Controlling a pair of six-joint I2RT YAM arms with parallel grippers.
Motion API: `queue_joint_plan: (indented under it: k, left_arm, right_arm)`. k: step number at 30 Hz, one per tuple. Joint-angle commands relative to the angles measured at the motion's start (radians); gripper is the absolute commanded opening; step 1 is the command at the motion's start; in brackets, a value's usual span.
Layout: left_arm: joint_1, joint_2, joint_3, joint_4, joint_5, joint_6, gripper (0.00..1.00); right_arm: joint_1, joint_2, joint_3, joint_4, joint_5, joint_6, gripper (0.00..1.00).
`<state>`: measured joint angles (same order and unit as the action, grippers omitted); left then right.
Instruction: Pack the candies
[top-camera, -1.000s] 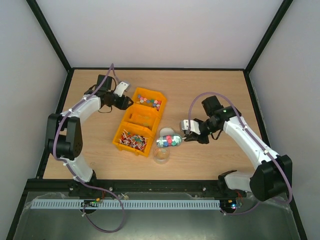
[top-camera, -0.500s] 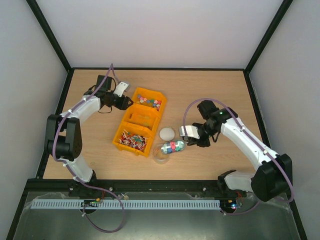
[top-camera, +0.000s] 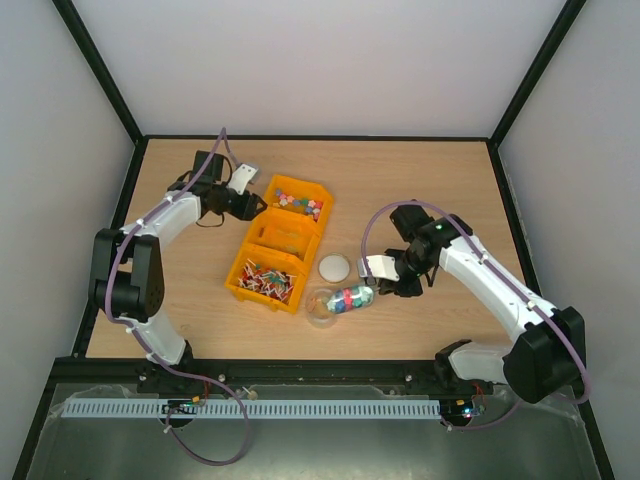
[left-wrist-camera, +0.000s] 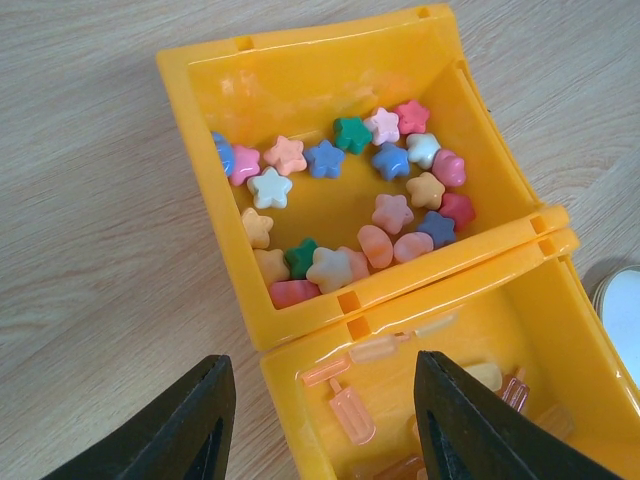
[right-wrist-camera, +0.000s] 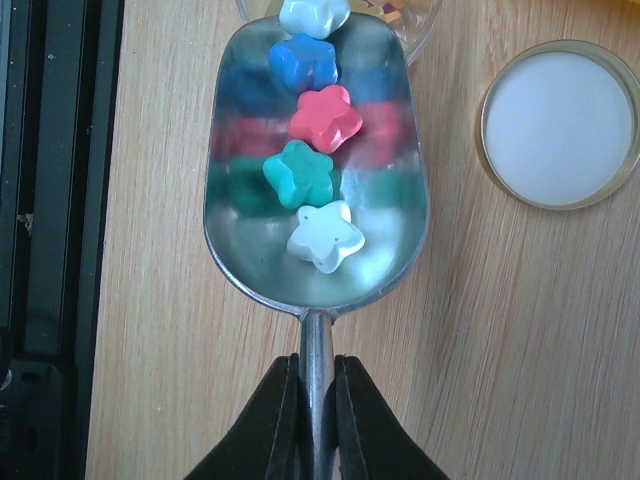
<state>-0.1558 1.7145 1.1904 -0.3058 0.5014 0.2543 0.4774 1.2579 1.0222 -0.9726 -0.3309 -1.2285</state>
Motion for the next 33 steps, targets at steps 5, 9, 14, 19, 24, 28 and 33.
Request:
queue_joint_plan:
  k: [5, 9, 14, 19, 24, 28, 33]
  left_arm:
    - [0.006, -0.03, -0.018, 0.009, 0.019, -0.004, 0.51]
    - [0.006, -0.03, -0.021, 0.016, 0.018, -0.008, 0.51]
    - [0.006, -0.027, -0.029, 0.034, 0.022, -0.029, 0.51]
    - [0.006, -0.026, -0.034, 0.04, 0.023, -0.035, 0.51]
    - [0.006, -0.024, -0.031, 0.039, 0.022, -0.033, 0.51]
    - [0.006, -0.023, -0.031, 0.038, 0.023, -0.032, 0.51]
    - [0.007, -0.02, -0.031, 0.037, 0.025, -0.03, 0.51]
  right_arm:
    - [0.009, 0.016, 0.051, -0.08, 0.016, 0.015, 0.01]
    - [0.01, 0.022, 0.063, -0.087, 0.019, 0.012, 0.01]
    - [0.01, 0.037, 0.087, -0.107, 0.018, 0.018, 0.01]
    - [0.013, 0.046, 0.1, -0.116, 0.018, 0.021, 0.01]
    - [0.019, 0.05, 0.101, -0.118, 0.018, 0.028, 0.01]
    - [0.021, 0.052, 0.103, -0.116, 0.022, 0.034, 0.01]
    - [0.022, 0.057, 0.106, -0.117, 0.026, 0.036, 0.01]
